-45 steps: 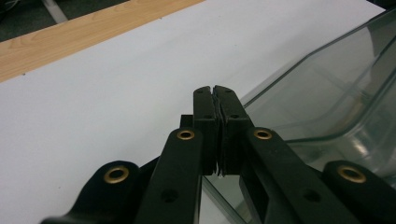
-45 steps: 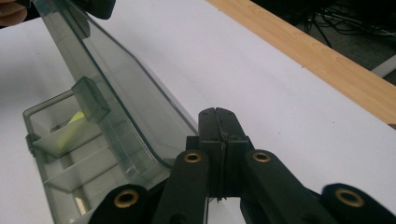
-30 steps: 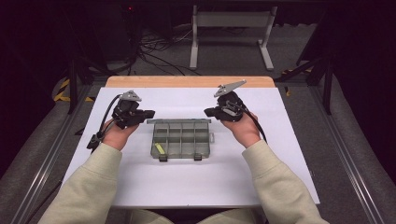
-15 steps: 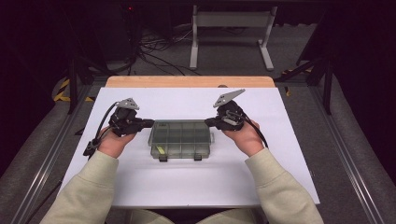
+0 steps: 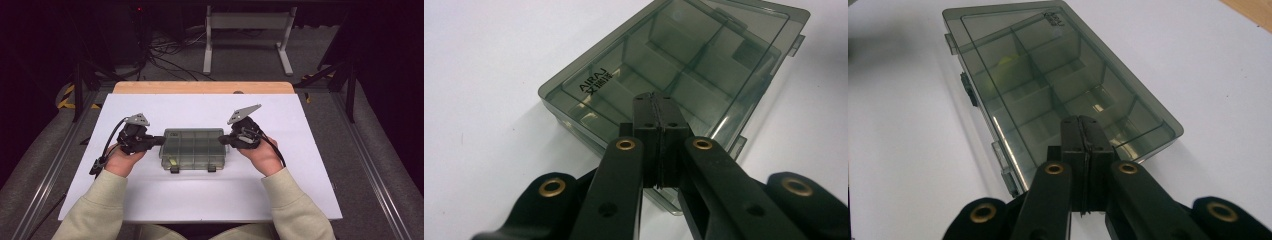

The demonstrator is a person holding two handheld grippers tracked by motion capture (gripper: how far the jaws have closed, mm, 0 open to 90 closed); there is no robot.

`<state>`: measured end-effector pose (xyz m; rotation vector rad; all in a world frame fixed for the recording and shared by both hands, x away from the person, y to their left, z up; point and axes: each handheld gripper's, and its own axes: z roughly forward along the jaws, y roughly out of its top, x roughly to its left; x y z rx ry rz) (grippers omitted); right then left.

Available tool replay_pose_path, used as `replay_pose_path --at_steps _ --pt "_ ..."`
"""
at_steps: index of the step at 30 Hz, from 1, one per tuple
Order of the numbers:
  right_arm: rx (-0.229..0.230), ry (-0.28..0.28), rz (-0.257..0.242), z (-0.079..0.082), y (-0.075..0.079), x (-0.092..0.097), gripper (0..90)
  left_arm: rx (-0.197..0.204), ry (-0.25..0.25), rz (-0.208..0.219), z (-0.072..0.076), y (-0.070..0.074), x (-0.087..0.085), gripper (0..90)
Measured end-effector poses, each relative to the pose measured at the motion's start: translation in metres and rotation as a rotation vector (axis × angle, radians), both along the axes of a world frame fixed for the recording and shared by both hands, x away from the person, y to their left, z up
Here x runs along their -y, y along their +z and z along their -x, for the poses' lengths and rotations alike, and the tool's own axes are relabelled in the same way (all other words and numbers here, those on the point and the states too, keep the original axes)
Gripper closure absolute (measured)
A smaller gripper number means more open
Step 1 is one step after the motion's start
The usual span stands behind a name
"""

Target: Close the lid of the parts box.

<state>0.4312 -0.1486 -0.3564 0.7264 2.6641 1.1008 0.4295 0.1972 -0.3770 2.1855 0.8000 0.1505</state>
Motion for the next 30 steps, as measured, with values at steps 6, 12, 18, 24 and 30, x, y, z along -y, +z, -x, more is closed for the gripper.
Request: replay_pose_path --at_steps 6,12,18,24,30 --pt "-0.008 0.007 0.044 0.002 -0.006 -0.005 90.0 -0.003 0.002 -0.010 0.003 -0.001 -0.001 89.3" --pt "-0.019 0.018 0.066 0.004 -0.011 -0.008 90.0 -0.016 -0.003 -0.038 0.004 -0.006 0.002 89.2" --pt "-0.030 0.024 0.082 0.004 -0.016 -0.011 90.0 -0.026 -0.013 -0.053 0.004 -0.010 0.003 89.1" --pt "-0.041 0.024 0.093 0.002 -0.021 -0.012 90.0 -0.037 -0.026 -0.072 0.003 -0.013 0.005 88.9" --pt "-0.050 0.026 0.102 0.002 -0.024 -0.013 90.0 -0.046 -0.034 -0.089 0.003 -0.015 0.008 88.6"
